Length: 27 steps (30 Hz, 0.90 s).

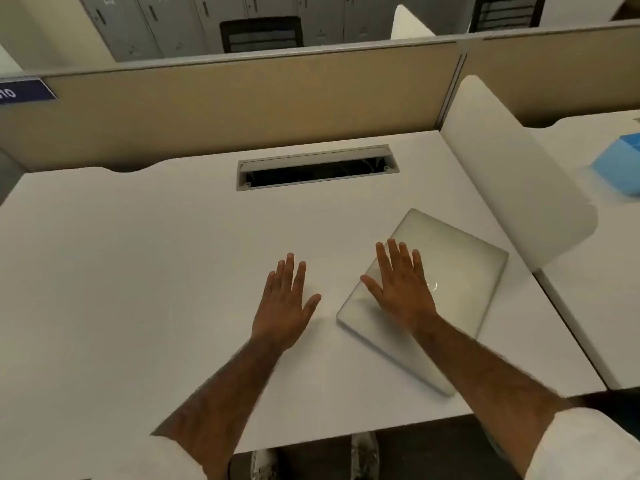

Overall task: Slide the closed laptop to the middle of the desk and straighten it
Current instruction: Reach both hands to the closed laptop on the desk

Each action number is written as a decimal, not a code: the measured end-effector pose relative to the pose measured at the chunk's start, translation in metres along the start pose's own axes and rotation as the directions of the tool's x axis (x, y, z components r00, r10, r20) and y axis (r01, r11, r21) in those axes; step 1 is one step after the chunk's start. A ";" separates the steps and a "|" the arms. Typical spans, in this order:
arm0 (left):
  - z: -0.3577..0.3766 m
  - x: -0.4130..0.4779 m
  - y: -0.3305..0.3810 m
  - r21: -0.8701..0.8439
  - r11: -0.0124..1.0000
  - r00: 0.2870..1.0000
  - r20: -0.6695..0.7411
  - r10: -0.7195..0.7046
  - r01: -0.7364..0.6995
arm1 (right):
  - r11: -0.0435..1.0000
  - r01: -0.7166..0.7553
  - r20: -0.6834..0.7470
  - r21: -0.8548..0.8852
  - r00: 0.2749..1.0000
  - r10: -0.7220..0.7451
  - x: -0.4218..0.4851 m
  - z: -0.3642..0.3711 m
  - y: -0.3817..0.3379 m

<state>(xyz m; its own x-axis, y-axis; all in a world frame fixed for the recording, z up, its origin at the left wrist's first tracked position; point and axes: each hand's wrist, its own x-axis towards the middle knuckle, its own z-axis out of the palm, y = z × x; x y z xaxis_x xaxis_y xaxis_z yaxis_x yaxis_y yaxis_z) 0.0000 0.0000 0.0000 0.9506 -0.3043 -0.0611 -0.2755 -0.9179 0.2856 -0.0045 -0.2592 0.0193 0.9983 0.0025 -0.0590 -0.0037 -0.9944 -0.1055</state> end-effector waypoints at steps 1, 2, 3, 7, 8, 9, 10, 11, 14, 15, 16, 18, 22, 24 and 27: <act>0.005 -0.002 0.005 0.017 1.000 0.999 0.031 0.013 -0.014 | 1.000 -0.014 0.021 -0.019 1.000 0.014 -0.003 0.002 0.002; 0.008 -0.003 0.009 0.025 0.999 0.998 0.055 0.018 -0.020 | 0.999 -0.023 0.023 -0.027 0.999 0.023 -0.006 0.003 0.004; 0.012 -0.005 0.014 0.038 0.999 0.997 0.078 0.017 -0.020 | 0.999 -0.021 0.032 -0.042 0.999 0.022 -0.009 0.007 0.006; 0.024 -0.009 0.034 0.073 0.997 0.993 0.119 0.009 -0.018 | 0.999 0.017 0.088 -0.051 0.996 -0.013 -0.020 0.019 0.017; 0.023 -0.008 0.038 0.093 0.995 0.993 0.115 0.010 -0.021 | 0.999 0.023 0.099 -0.044 0.995 -0.018 -0.021 0.020 0.019; 0.024 -0.009 0.042 0.098 0.995 0.993 0.115 0.011 -0.023 | 0.999 0.019 0.104 -0.036 0.995 -0.015 -0.023 0.021 0.021; 0.025 -0.009 0.046 0.091 0.996 0.993 0.117 0.010 -0.021 | 0.999 0.014 0.110 -0.029 0.994 -0.011 -0.024 0.022 0.024; 0.026 -0.009 0.050 0.072 0.997 0.992 0.124 0.004 -0.013 | 1.000 0.010 0.114 -0.021 0.993 -0.007 -0.026 0.024 0.027; 0.027 -0.010 0.061 0.004 1.000 0.991 0.129 -0.026 0.026 | 1.000 -0.001 0.123 -0.012 0.992 0.002 -0.028 0.026 0.038; 0.027 -0.010 0.066 -0.017 0.999 0.990 0.136 -0.036 0.038 | 1.000 -0.011 0.126 -0.009 0.992 0.012 -0.028 0.026 0.044; 0.027 -0.011 0.070 -0.037 0.998 0.987 0.150 -0.051 0.057 | 1.000 -0.025 0.127 -0.011 0.992 0.026 -0.028 0.026 0.050; 0.027 -0.013 0.077 -0.080 0.992 0.983 0.167 -0.082 0.096 | 0.999 -0.053 0.125 -0.013 0.991 0.054 -0.027 0.027 0.063; 0.030 -0.018 0.087 -0.232 0.943 0.964 0.177 -0.200 0.238 | 0.994 -0.111 0.092 0.014 0.990 0.109 -0.024 0.026 0.091; 0.031 -0.019 0.089 -0.304 0.906 0.953 0.169 -0.252 0.294 | 0.986 -0.163 0.078 0.032 0.984 0.160 -0.021 0.025 0.106; 0.035 -0.018 0.087 -0.369 0.856 0.932 0.161 -0.325 0.362 | 0.961 -0.265 0.054 0.082 0.964 0.261 -0.018 0.022 0.129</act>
<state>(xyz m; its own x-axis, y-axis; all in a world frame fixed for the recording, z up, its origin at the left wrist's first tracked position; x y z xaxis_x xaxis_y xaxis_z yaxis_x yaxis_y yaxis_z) -0.0463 -0.0829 -0.0081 0.9522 -0.0263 -0.3042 0.1615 -0.8022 0.5748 -0.0247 -0.3853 -0.0149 0.9580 -0.2511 -0.1384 -0.2725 -0.9475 -0.1671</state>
